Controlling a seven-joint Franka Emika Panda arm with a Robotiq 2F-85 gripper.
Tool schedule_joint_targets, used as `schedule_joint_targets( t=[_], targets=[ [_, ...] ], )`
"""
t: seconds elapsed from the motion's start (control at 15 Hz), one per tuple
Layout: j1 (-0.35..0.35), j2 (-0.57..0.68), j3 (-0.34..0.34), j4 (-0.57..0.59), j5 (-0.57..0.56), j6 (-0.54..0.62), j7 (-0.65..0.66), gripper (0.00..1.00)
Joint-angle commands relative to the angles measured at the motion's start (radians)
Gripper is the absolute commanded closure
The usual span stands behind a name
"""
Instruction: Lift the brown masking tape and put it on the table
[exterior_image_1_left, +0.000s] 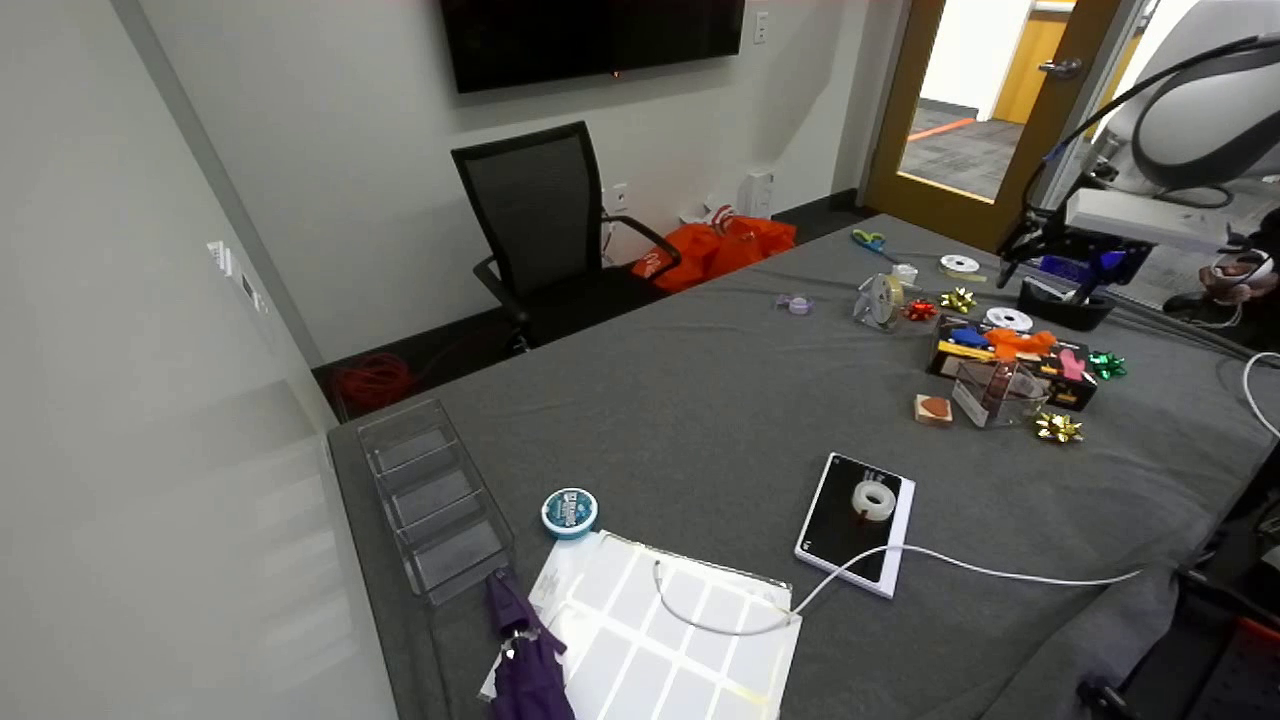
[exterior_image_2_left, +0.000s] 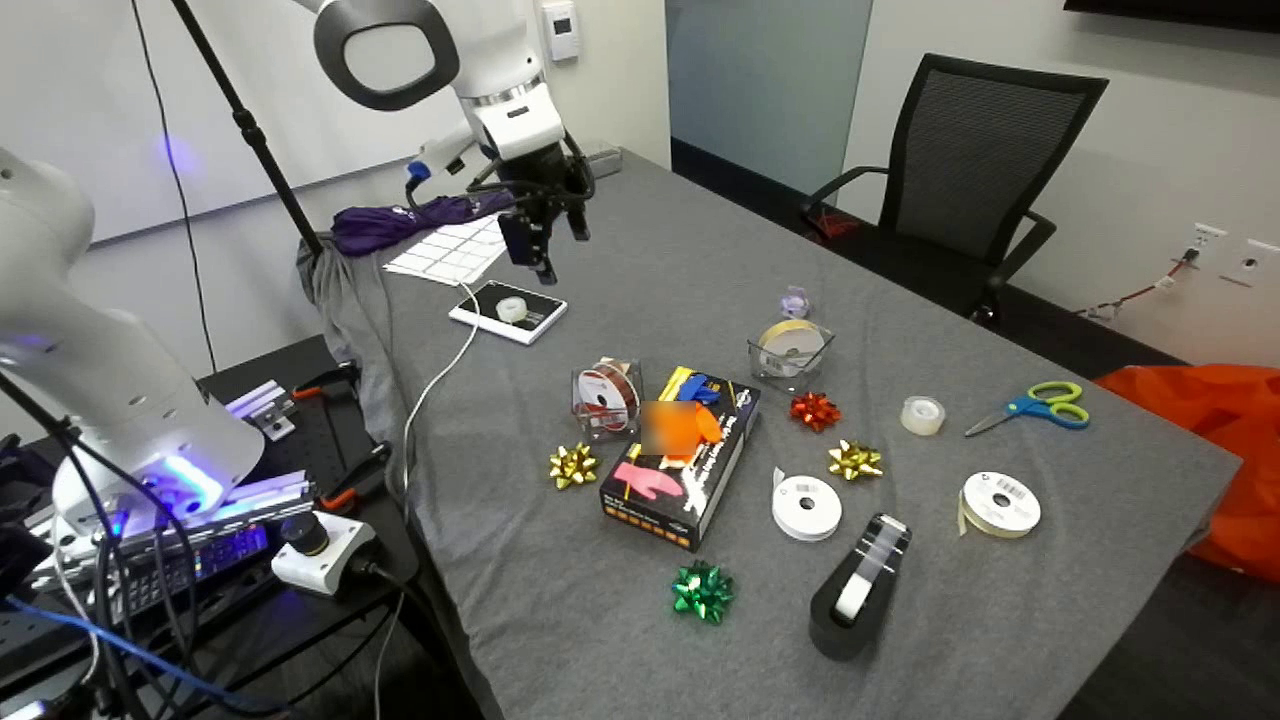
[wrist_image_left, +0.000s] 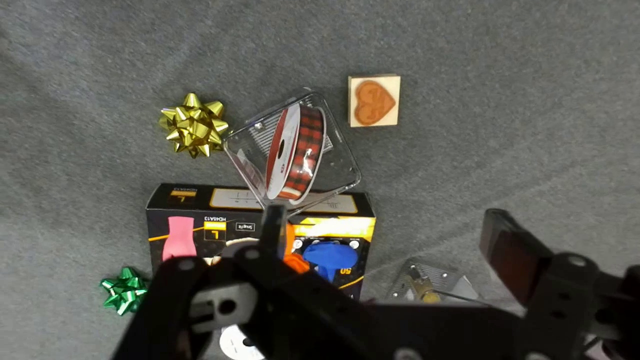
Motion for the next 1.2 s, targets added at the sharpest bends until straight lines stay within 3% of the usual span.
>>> schedule_joint_targets(
  t=[0.0, 0.07, 0.53, 1.13],
  targets=[
    [-0.001, 0.088, -0.024, 0.051, -0.102, 0.035, 0.111, 0.00],
    [0.015, 0.040, -0.028, 0.021, -0.049, 0.014, 0.058, 0.00],
    [0.020, 0.086, -0.040, 0.047, -0.077, 0.025, 0.095, 0.00],
    [0.039, 0.251, -0.076, 0.089, -0.082, 0.073, 0.215, 0.00]
  ],
)
